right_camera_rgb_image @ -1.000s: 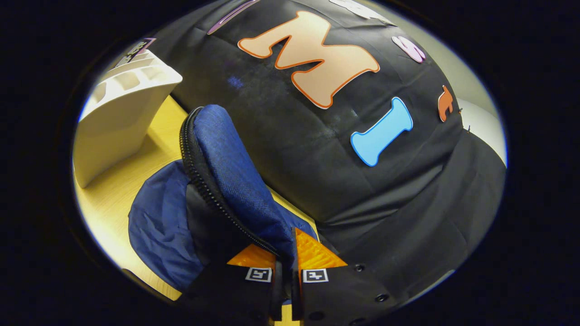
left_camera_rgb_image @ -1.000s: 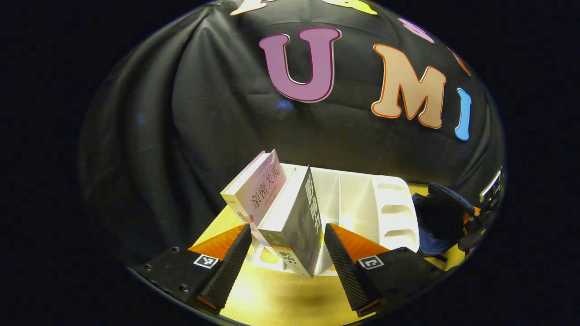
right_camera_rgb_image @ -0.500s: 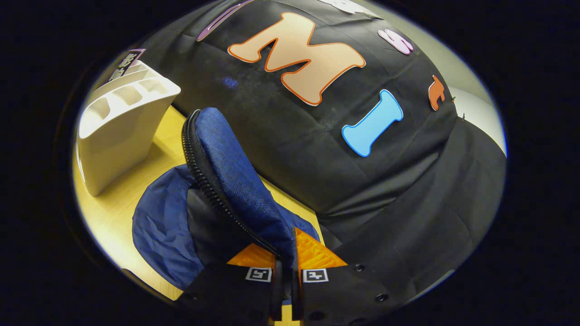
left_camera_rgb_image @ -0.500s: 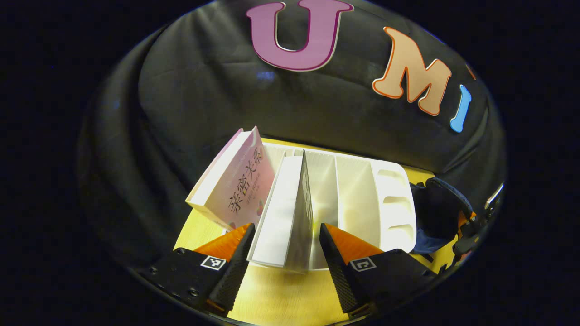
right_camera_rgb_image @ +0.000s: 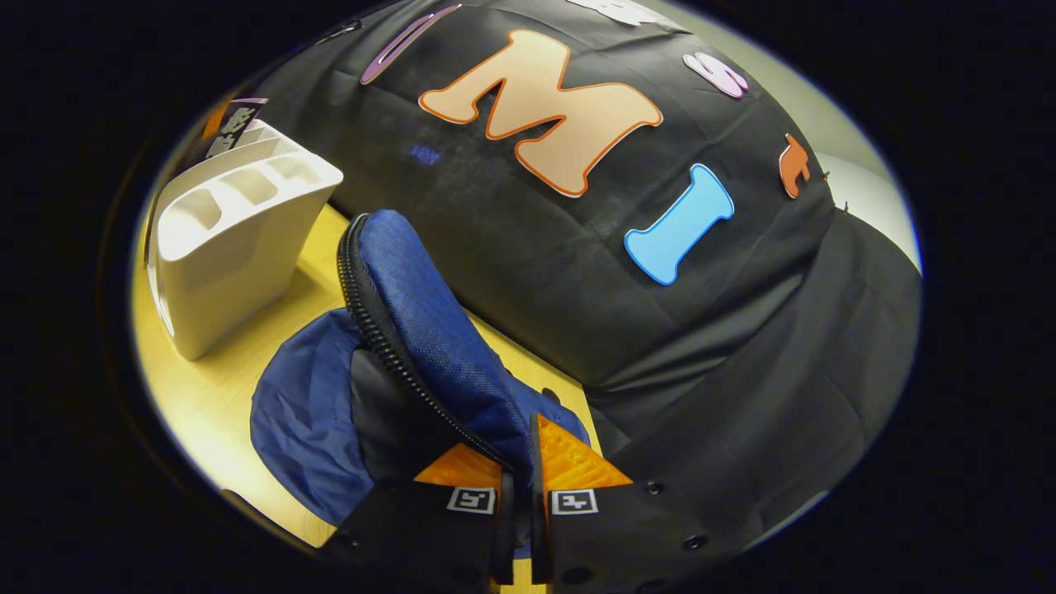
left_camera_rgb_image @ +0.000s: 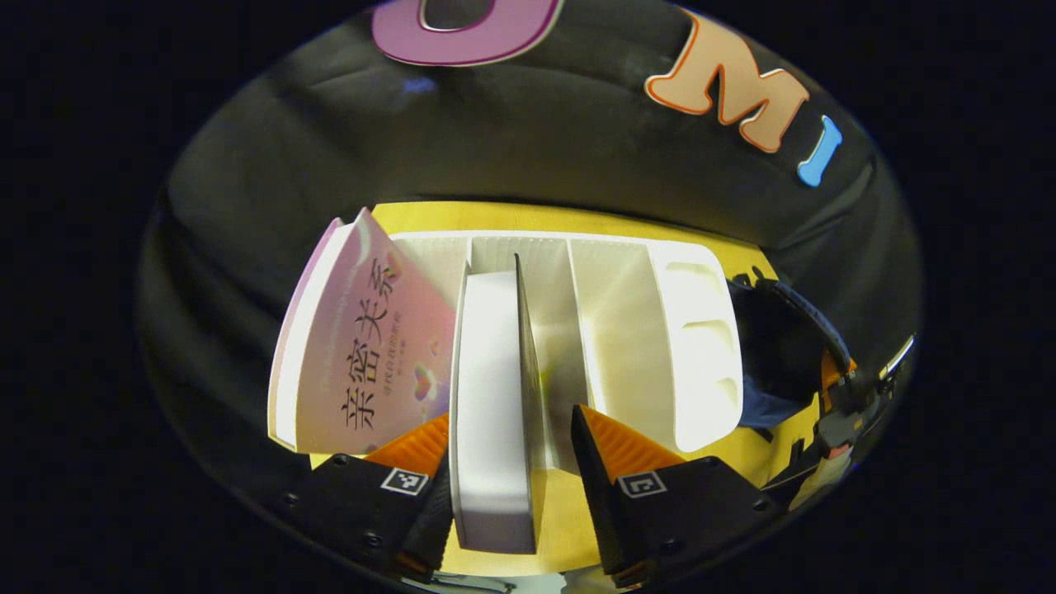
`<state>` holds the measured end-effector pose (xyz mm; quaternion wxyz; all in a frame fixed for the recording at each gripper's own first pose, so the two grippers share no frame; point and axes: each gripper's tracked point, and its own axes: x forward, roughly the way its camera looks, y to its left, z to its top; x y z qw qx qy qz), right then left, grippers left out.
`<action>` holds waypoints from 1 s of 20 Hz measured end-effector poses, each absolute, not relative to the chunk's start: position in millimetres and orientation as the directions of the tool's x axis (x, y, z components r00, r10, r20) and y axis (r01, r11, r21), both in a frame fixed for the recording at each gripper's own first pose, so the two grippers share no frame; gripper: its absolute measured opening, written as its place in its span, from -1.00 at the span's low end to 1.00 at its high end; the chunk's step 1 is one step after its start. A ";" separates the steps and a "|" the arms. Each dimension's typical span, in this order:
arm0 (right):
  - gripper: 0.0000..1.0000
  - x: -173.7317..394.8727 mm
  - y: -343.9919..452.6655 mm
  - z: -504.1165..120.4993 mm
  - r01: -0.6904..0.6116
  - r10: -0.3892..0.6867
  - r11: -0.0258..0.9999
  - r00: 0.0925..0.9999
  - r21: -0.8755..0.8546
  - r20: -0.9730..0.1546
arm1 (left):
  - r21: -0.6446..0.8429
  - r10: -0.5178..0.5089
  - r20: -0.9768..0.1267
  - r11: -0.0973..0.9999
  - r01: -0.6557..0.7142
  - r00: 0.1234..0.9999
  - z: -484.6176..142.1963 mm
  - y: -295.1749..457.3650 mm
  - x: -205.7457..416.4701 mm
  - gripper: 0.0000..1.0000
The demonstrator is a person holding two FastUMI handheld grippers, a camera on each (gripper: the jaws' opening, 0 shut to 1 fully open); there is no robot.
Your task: Open the schoolbag, grab two books from the bookshelf and put them into the schoolbag.
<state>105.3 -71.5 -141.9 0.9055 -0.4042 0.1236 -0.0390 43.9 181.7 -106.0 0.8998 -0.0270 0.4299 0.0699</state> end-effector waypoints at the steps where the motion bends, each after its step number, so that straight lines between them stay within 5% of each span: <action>1: -0.78 104.4 -70.2 -141.5 -0.035 -0.164 0.667 0.968 -0.744 -0.192 | 0.020 0.100 -0.798 0.990 -0.139 0.594 -108.0 180.5 46.6 0.32; 6: -0.78 104.1 -71.7 -140.4 -0.043 -0.152 0.678 0.968 -0.734 -0.198 | 0.040 0.087 -0.888 0.993 -0.113 0.451 -125.7 177.4 53.0 0.22; 9: -0.78 104.3 -71.3 -140.1 -0.047 -0.147 0.679 0.969 -0.733 -0.199 | 0.044 0.085 -0.915 0.993 -0.112 0.395 -135.4 178.4 58.2 -0.14; 17: -0.88 102.4 -74.8 -139.7 -0.044 -0.147 0.687 0.969 -0.725 -0.198 | 0.099 0.150 -0.962 0.971 -0.218 0.229 -145.7 185.6 48.0 -0.20; 20: -0.70 101.2 -74.8 -141.8 -0.052 -0.141 0.676 0.970 -0.735 -0.198 | 0.145 0.195 -0.966 0.952 -0.271 0.171 -148.7 187.1 45.8 -0.20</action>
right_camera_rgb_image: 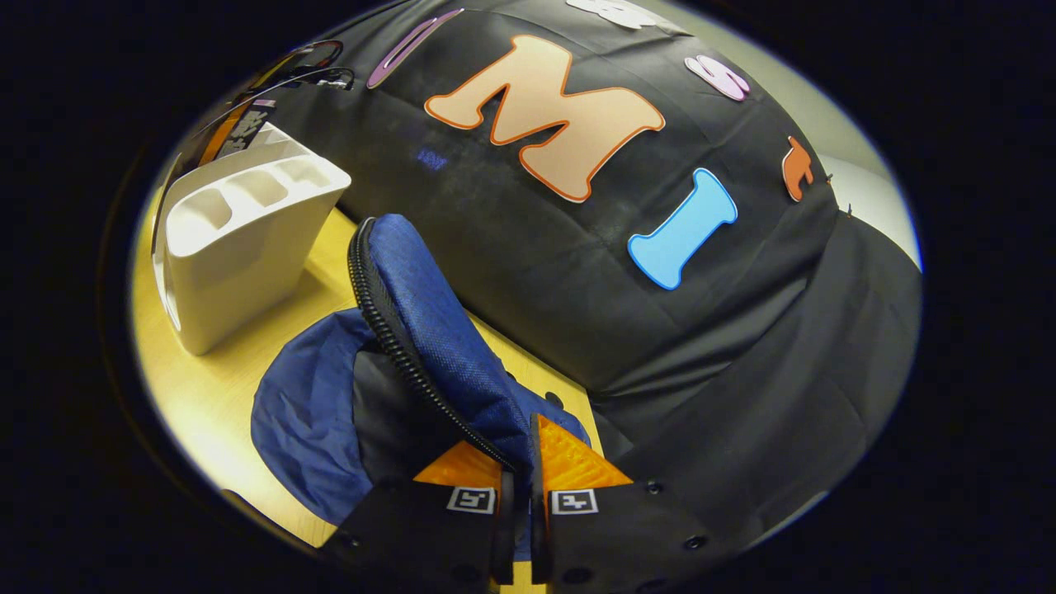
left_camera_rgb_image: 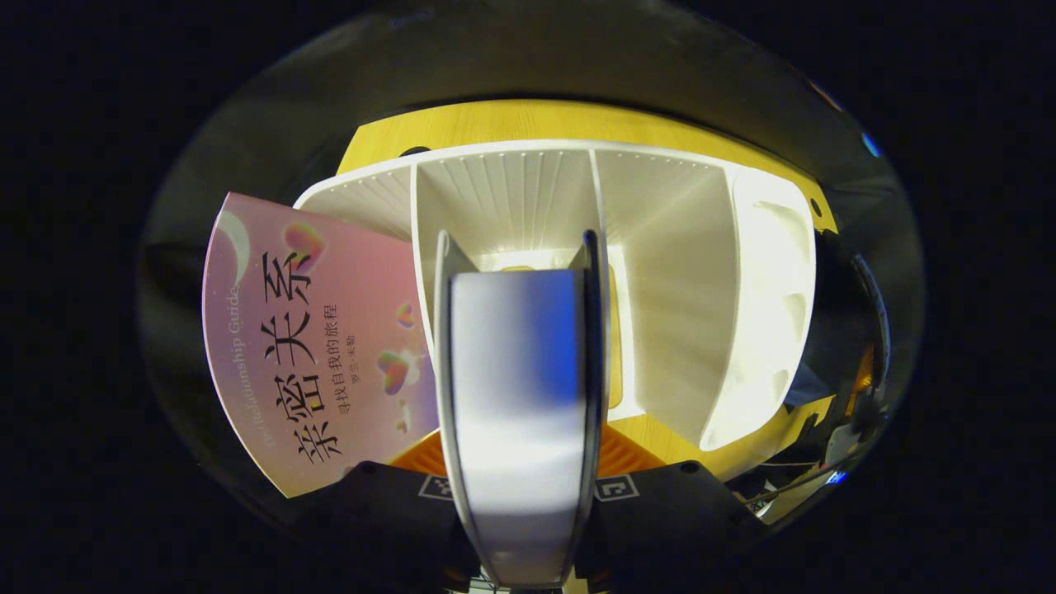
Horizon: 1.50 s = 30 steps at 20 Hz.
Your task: Open the schoolbag, grab two books from the bookshelf and put them into the schoolbag.
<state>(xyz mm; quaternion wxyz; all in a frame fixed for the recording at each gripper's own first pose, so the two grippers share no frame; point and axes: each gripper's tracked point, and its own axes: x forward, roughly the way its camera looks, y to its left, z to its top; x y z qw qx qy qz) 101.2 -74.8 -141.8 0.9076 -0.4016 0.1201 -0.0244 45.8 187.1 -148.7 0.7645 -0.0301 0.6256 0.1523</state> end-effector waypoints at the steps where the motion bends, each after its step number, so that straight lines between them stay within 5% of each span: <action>1: -0.70 100.6 -74.6 -141.2 -0.055 -0.138 0.673 0.970 -0.737 -0.198 | 0.154 0.201 -0.970 0.943 -0.295 0.134 -149.4 183.8 41.5 -0.18; 2: -0.87 99.4 -76.0 -142.5 -0.056 -0.137 0.672 0.970 -0.739 -0.199 | 0.161 0.208 -0.969 0.941 -0.298 0.132 -149.5 182.7 43.2 -0.16; 13: -0.79 97.4 -78.8 -145.7 -0.063 -0.124 0.682 0.972 -0.729 -0.201 | 0.196 0.211 -0.977 0.901 -0.386 -0.003 -86.7 165.5 -23.3 -0.17; 22: -0.79 93.4 -85.6 -143.6 -0.065 -0.116 0.696 0.973 -0.715 -0.202 | 0.079 0.165 -0.970 0.910 -0.408 0.181 2.2 105.6 -32.9 -0.18; 30: -0.88 90.9 -97.0 -139.9 -0.073 -0.100 0.727 0.972 -0.683 -0.210 | -0.212 -0.105 -0.918 0.945 -0.249 0.382 23.9 -23.0 10.2 -0.18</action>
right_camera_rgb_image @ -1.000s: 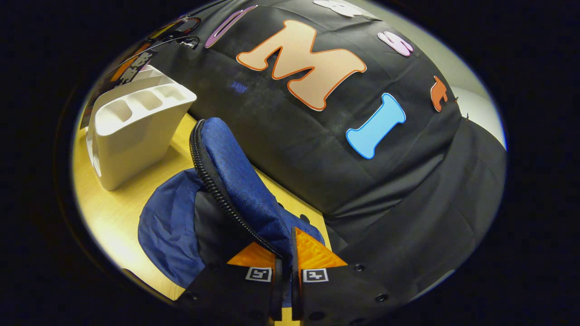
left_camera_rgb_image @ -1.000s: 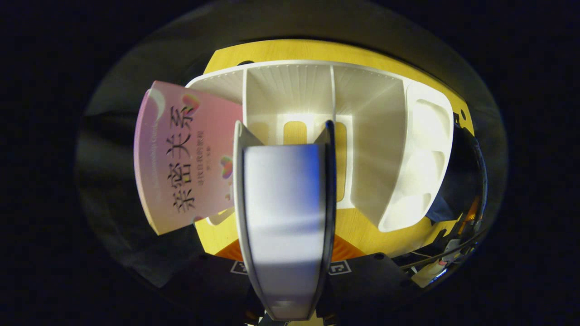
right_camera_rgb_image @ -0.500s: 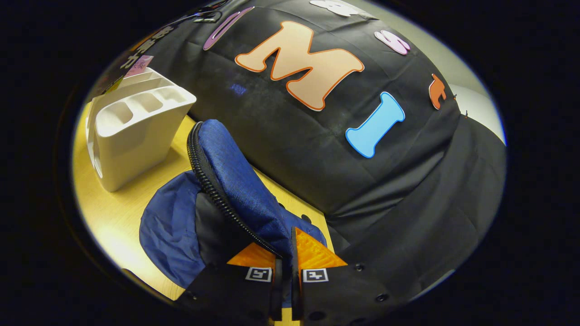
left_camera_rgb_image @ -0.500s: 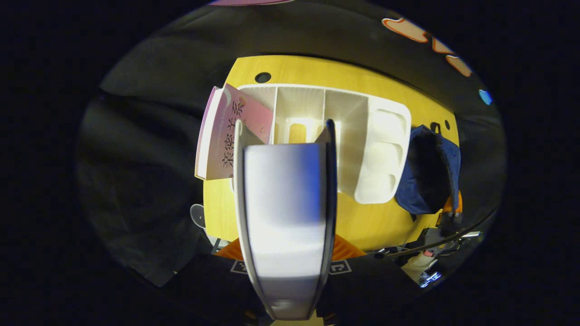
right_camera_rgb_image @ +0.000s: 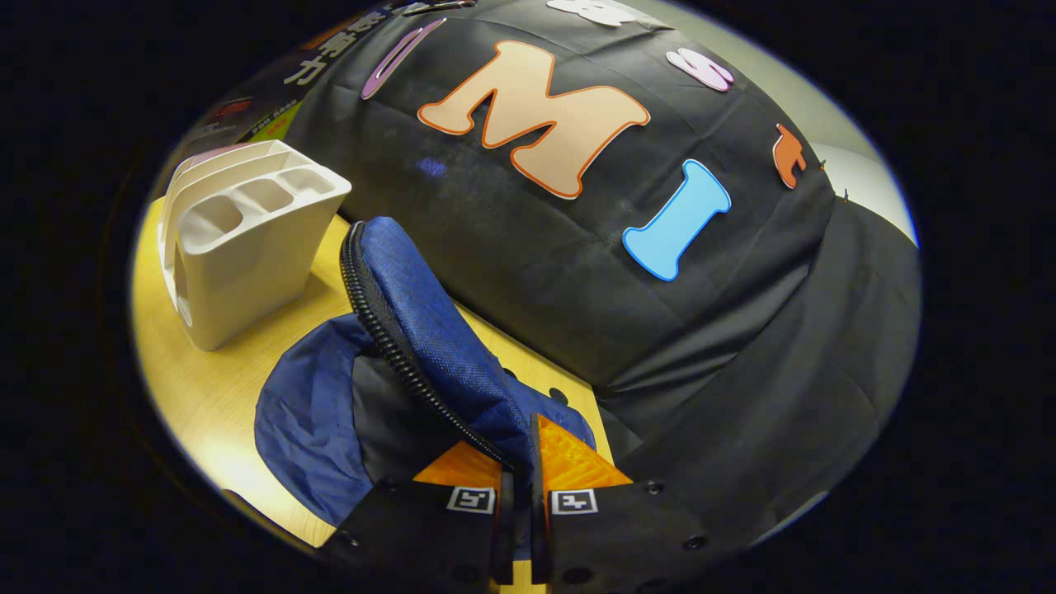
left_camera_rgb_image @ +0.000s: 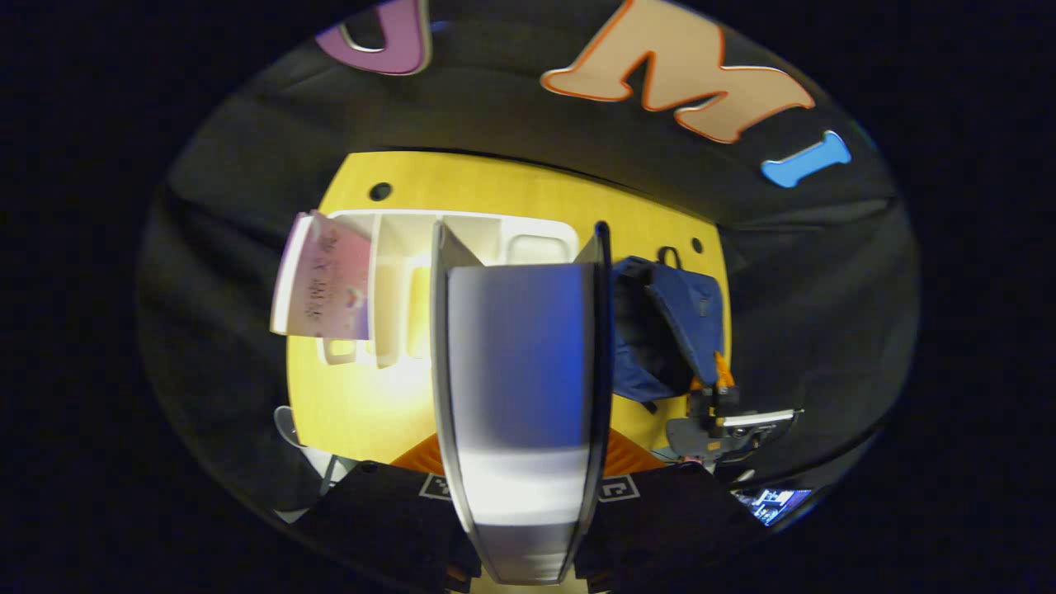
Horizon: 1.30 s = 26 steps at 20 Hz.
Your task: Open the schoolbag, grab two books from the bookshelf and put them into the schoolbag.
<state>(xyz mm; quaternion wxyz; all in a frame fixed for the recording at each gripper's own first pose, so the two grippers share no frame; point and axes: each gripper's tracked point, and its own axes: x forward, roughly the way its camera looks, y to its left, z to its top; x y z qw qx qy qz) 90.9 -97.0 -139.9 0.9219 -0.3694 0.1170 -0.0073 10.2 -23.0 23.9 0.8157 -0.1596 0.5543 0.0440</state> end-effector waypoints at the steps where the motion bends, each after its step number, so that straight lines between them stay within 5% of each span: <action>1: -0.79 90.6 -97.4 -140.6 -0.076 -0.097 0.731 0.972 -0.678 -0.213 | -0.257 -0.157 -0.913 0.938 -0.233 0.377 13.2 -39.7 16.2 -0.18; 7: -0.88 91.8 -98.1 -139.3 -0.089 -0.080 0.748 0.971 -0.657 -0.223 | -0.398 -0.300 -0.860 0.901 -0.173 0.413 -53.0 -87.5 64.1 -0.19; 13: -0.88 90.2 -101.3 -137.8 -0.089 -0.076 0.777 0.969 -0.623 -0.233 | -0.460 -0.336 -0.805 0.874 -0.157 0.488 -128.8 -123.2 108.4 -0.20; 26: -0.79 96.5 -111.1 -113.4 -0.074 -0.027 0.862 0.981 -0.501 -0.192 | -0.755 -0.611 -0.495 0.655 0.043 0.618 -206.6 -228.2 186.3 -0.24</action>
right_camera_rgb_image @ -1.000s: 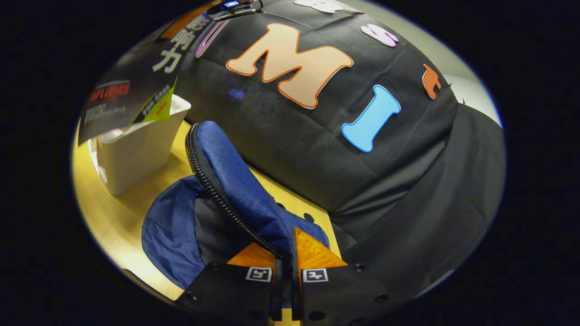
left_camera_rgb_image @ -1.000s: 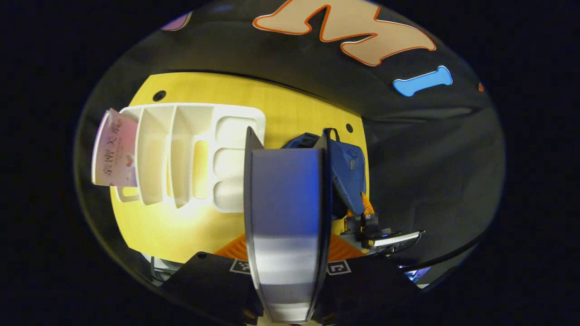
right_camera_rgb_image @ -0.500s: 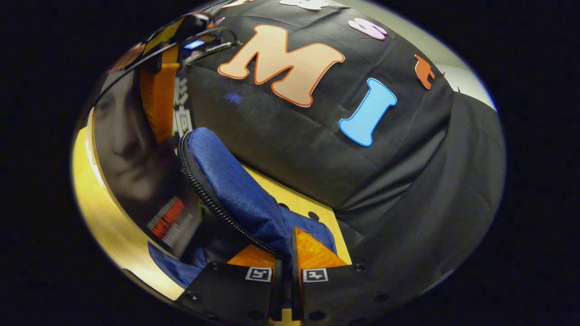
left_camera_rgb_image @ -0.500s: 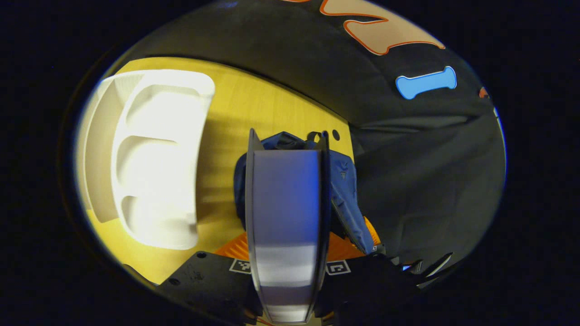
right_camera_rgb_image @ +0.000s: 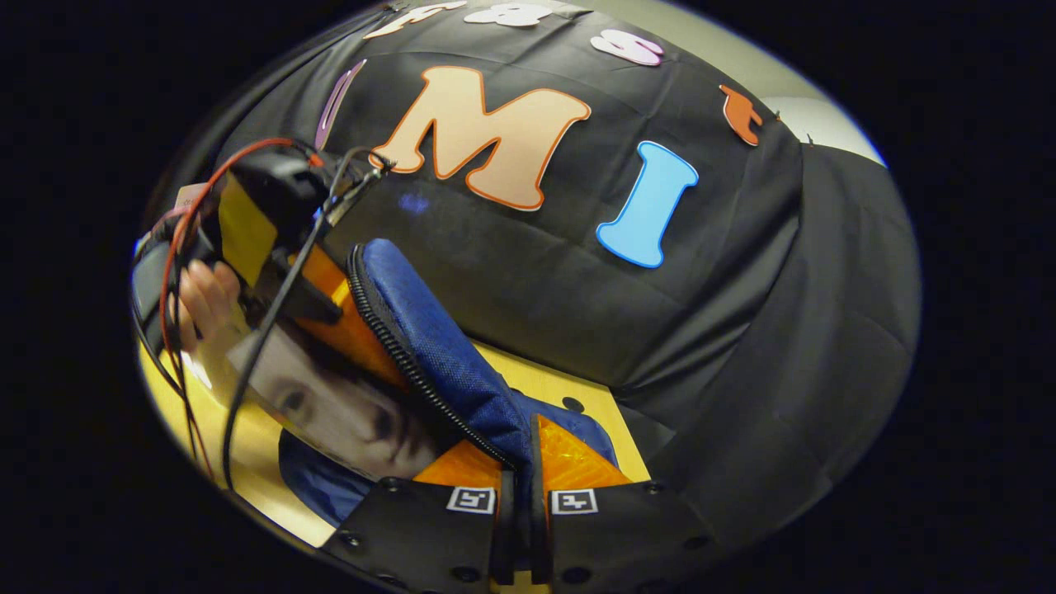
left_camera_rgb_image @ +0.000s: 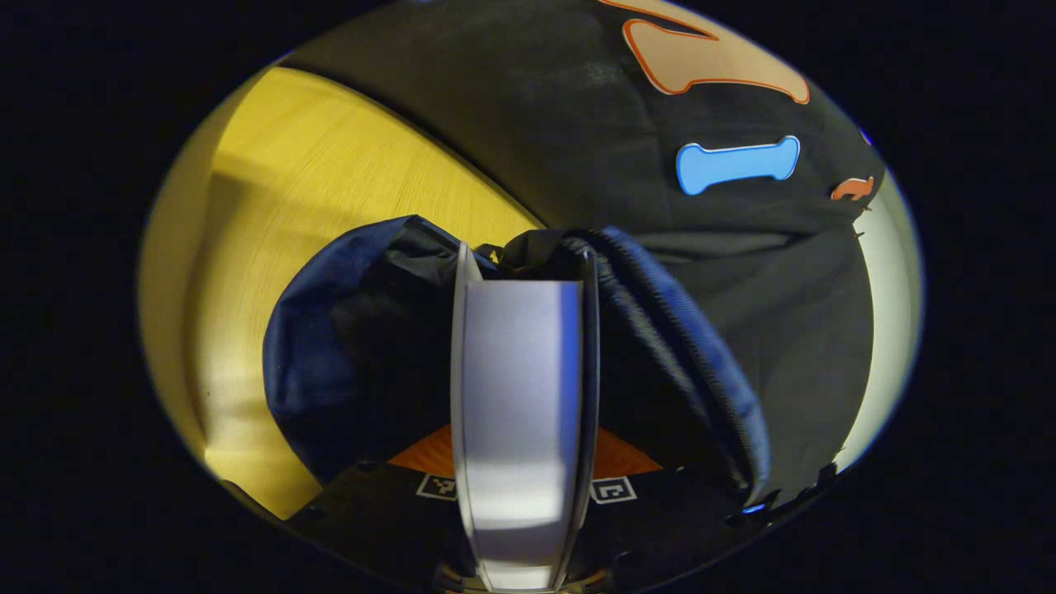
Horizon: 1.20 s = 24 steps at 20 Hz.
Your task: Open the schoolbag, grab two books from the bookshelf and put them into the schoolbag.
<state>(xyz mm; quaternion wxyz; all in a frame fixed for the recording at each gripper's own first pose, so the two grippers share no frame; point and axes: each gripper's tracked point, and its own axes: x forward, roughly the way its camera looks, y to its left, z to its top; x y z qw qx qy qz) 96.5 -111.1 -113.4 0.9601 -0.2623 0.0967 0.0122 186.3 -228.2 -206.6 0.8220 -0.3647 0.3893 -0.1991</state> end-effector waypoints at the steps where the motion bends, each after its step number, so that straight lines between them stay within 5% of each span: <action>1: -0.78 97.4 -110.9 -113.3 -0.080 -0.020 0.865 0.981 -0.495 -0.194 | -0.753 -0.622 -0.500 0.656 0.053 0.603 -217.2 -233.5 188.1 -0.24; 9: -0.77 93.5 -112.8 -126.1 -0.098 -0.009 0.867 0.977 -0.489 -0.212 | -0.873 -0.671 -0.402 0.487 -0.039 0.623 -258.3 -265.4 209.7 -0.24; 14: -0.77 91.3 -114.2 -130.9 -0.102 -0.011 0.867 0.974 -0.488 -0.224 | -0.821 -0.587 -0.492 0.559 -0.118 0.643 -276.2 -245.2 214.4 -0.24; 18: -0.77 90.5 -116.2 -132.8 -0.101 -0.014 0.871 0.973 -0.480 -0.230 | -0.791 -0.557 -0.541 0.592 -0.155 0.631 -275.2 -230.5 197.6 0.36; 22: -0.77 84.8 -118.9 -135.9 -0.092 -0.029 0.874 0.970 -0.477 -0.240 | -0.740 -0.527 -0.591 0.656 -0.150 0.610 -267.8 -216.5 171.8 0.53; 24: -0.78 82.5 -118.9 -138.5 -0.091 -0.034 0.871 0.969 -0.483 -0.244 | -0.683 -0.485 -0.639 0.714 -0.152 0.597 -268.3 -207.0 161.1 0.82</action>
